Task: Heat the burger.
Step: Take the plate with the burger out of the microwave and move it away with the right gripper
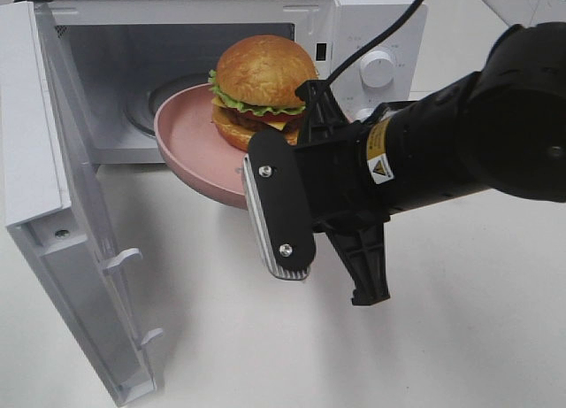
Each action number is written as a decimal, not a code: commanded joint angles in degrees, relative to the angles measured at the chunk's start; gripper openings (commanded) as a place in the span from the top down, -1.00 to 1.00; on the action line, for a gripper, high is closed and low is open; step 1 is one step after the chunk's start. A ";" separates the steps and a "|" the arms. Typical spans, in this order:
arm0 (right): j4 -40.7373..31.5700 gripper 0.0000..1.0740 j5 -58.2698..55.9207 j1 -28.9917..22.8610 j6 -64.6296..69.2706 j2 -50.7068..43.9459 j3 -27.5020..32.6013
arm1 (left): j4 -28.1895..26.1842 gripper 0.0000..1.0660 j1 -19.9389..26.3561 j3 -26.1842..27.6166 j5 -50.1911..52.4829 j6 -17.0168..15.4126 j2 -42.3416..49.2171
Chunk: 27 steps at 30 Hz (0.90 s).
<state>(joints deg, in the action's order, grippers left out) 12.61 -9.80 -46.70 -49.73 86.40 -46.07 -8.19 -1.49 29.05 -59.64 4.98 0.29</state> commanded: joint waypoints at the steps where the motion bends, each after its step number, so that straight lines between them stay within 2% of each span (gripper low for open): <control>1: 1.43 1.00 1.60 -0.23 -0.46 -3.50 1.09 | 0.00 -0.89 0.11 -0.34 0.11 -0.40 1.15; 8: 3.21 1.00 -3.04 -0.23 -0.46 -11.97 6.07 | 0.00 -0.89 0.11 -0.34 0.11 -0.40 1.15; 27: 4.76 1.00 -16.73 -0.23 0.80 -29.91 13.87 | 0.00 -0.89 0.11 -0.34 0.11 -0.40 1.15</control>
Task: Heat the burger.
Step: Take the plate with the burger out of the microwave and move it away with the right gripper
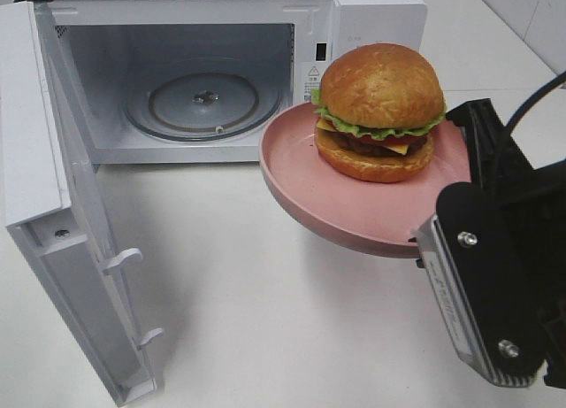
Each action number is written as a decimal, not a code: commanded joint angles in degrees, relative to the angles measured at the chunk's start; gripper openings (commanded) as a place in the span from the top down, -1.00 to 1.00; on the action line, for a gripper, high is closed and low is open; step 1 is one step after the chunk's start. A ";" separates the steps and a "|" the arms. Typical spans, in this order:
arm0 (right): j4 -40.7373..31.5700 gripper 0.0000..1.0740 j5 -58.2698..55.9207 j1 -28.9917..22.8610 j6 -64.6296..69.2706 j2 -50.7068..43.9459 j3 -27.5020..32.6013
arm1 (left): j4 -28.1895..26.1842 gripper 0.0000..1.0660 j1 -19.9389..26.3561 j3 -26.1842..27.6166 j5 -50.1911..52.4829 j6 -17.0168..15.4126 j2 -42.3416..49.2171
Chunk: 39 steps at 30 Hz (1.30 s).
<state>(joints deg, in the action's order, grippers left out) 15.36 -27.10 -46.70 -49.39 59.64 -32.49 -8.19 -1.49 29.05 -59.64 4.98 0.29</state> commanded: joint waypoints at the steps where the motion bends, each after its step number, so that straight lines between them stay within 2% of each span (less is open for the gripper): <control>1: 2.01 1.00 0.57 -0.23 0.46 -3.15 0.29 | 0.00 -0.89 0.11 -0.34 0.11 -0.40 1.15; 13: 4.93 1.00 -8.48 -0.23 4.98 -14.78 4.13 | 0.00 -0.89 0.11 -0.34 0.11 -0.40 1.15; 22: 6.30 1.00 -14.44 -0.23 6.59 -19.08 5.50 | 0.00 -0.89 0.11 -0.34 0.11 -0.40 1.15; 33: 15.58 1.00 -17.13 -0.23 20.91 -19.19 9.11 | 0.00 -0.89 0.11 -0.34 0.11 -0.40 1.15; 35: 18.28 1.00 -17.36 -0.23 28.02 -19.08 10.08 | 0.00 -0.89 0.11 -0.34 0.11 -0.40 1.15; 39: 20.23 1.00 -17.65 -0.23 33.23 -18.85 10.37 | 0.00 -0.89 0.11 -0.34 0.11 -0.40 1.15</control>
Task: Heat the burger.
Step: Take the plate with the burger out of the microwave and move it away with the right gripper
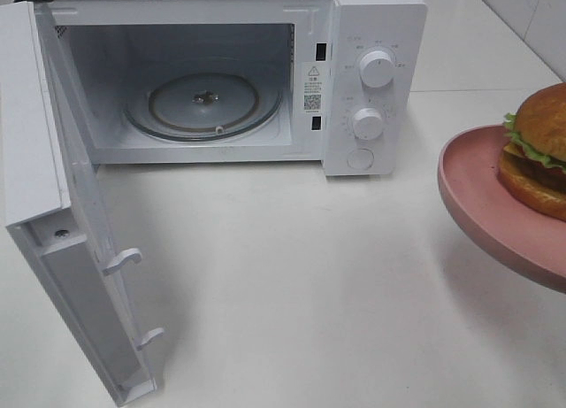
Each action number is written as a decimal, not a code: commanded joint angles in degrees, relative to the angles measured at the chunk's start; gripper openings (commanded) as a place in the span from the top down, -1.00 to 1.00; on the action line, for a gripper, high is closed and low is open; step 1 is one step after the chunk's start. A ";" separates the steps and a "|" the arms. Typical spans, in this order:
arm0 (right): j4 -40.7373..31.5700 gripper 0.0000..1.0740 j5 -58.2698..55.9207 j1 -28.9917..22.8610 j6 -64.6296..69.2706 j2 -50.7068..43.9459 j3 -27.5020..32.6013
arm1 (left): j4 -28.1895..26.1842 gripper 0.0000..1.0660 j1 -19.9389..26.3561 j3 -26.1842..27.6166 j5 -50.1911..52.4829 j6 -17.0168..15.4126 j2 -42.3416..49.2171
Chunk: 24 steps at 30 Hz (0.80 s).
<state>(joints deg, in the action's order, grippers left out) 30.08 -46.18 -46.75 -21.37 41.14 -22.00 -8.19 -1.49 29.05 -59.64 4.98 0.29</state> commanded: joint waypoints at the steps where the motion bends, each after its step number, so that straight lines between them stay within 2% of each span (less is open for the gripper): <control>1: 6.19 1.00 1.15 -0.17 6.53 -0.34 -0.11 | 0.00 -0.89 0.11 -0.34 0.11 -0.40 1.15; 11: 12.09 0.99 -3.44 -0.17 19.82 0.00 -0.11 | 0.00 -0.89 0.11 -0.34 0.11 -0.40 1.15; 24: 15.41 0.98 -7.68 -0.17 33.98 8.14 -0.34 | 0.00 -0.89 0.11 -0.34 0.11 -0.40 1.15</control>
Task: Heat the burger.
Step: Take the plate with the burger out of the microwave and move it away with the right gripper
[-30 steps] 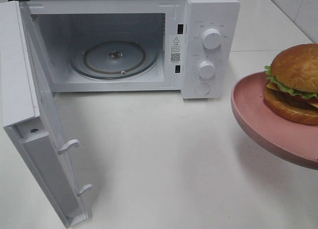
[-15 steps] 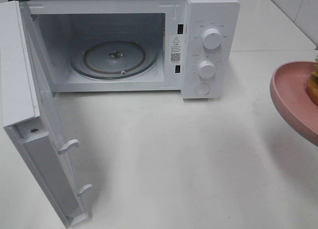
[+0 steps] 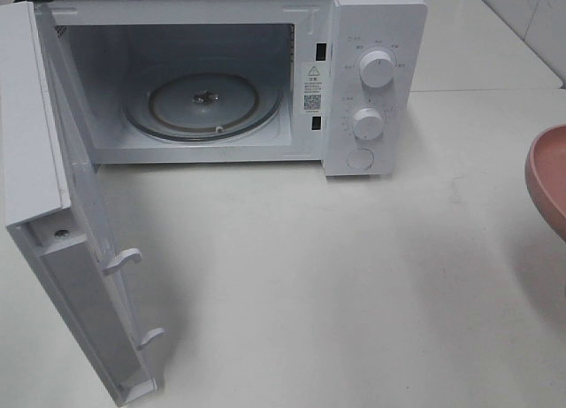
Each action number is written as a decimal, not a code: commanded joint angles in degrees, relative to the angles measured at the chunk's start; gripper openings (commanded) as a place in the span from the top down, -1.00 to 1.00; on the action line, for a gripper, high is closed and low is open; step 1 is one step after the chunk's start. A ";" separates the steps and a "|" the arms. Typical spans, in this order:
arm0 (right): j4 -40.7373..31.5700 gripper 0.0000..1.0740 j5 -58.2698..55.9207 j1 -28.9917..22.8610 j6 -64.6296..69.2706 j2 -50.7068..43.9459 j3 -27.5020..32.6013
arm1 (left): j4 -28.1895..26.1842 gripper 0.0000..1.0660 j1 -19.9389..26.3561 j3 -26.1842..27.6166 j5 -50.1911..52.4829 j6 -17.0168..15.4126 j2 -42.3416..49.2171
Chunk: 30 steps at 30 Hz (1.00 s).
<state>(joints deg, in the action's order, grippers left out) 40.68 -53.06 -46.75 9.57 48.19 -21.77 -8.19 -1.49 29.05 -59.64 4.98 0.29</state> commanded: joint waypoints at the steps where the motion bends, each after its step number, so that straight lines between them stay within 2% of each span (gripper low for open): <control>1: 4.81 0.98 -1.20 -0.17 6.65 2.64 -0.57 | 0.00 -0.89 0.11 -0.34 0.11 -0.40 1.15; 6: 5.16 0.98 -2.86 -0.17 14.84 6.53 -1.09 | 0.00 -0.89 0.11 -0.34 0.11 -0.40 1.15; 13: 7.91 0.98 -8.82 -0.17 28.82 13.92 -4.87 | 0.00 -0.89 0.11 -0.34 0.11 -0.40 1.15; 30: 10.08 0.97 -6.42 0.00 48.70 28.71 -6.76 | 0.00 -0.89 0.11 -0.34 0.11 -0.40 1.15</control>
<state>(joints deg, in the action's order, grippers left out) 46.29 -58.56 -46.75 55.46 74.77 -27.96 -8.19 -1.49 29.05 -59.64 4.98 0.29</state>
